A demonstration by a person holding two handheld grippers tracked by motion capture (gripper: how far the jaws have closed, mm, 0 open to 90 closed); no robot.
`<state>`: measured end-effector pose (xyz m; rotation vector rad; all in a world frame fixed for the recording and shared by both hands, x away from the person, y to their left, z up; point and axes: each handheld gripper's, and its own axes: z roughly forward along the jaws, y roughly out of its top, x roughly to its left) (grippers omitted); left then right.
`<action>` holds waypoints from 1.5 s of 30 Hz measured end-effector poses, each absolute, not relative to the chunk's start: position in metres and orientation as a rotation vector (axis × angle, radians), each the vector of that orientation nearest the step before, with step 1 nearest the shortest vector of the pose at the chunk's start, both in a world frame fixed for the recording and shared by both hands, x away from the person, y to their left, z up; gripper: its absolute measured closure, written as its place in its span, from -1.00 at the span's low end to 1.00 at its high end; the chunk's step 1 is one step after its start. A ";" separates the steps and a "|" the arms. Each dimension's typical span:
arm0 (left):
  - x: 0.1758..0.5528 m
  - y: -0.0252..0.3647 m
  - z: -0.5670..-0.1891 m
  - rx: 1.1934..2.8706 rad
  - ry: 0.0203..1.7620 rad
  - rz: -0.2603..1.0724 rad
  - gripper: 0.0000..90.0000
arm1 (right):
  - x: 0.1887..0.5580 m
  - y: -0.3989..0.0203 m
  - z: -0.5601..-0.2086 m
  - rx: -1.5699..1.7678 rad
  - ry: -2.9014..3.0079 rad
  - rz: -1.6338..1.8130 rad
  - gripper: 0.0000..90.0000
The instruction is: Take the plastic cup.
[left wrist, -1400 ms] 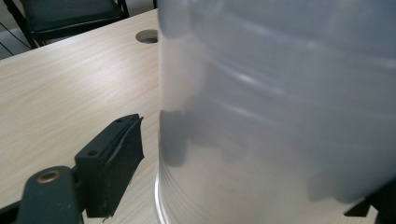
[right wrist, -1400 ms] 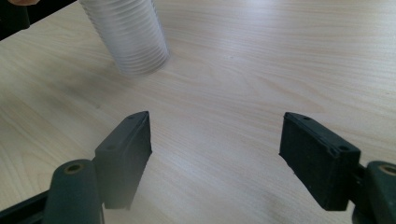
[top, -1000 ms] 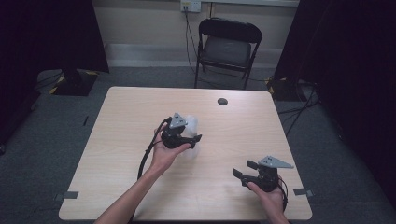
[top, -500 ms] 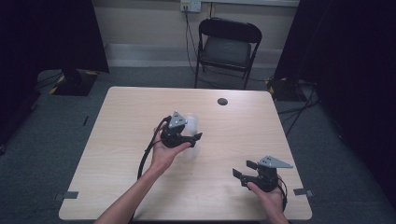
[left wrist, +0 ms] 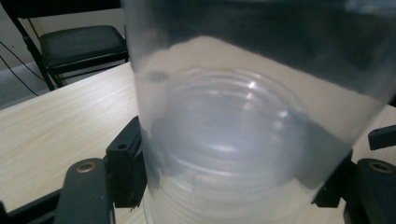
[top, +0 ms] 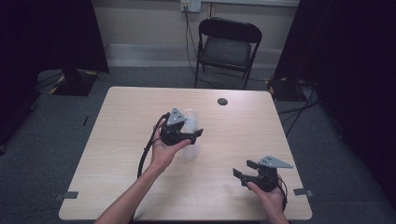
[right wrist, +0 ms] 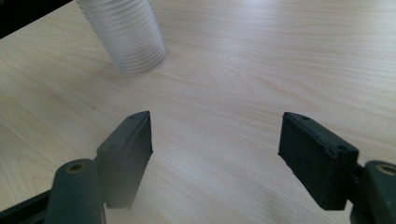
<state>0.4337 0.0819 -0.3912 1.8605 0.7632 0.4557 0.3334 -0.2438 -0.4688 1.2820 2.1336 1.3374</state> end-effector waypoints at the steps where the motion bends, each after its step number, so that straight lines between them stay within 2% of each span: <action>1: 0.433 0.082 -0.390 1.858 0.762 0.460 -0.34 | 0.333 -0.244 -0.469 1.283 2.132 1.340 -0.43; 22: 0.431 0.088 -0.360 1.762 0.772 0.444 -0.33 | 0.334 -0.242 -0.468 1.278 2.125 1.360 -0.43; 45: 0.424 0.094 -0.327 1.700 0.758 0.497 -0.31 | 0.336 -0.239 -0.468 1.265 2.142 1.356 -0.43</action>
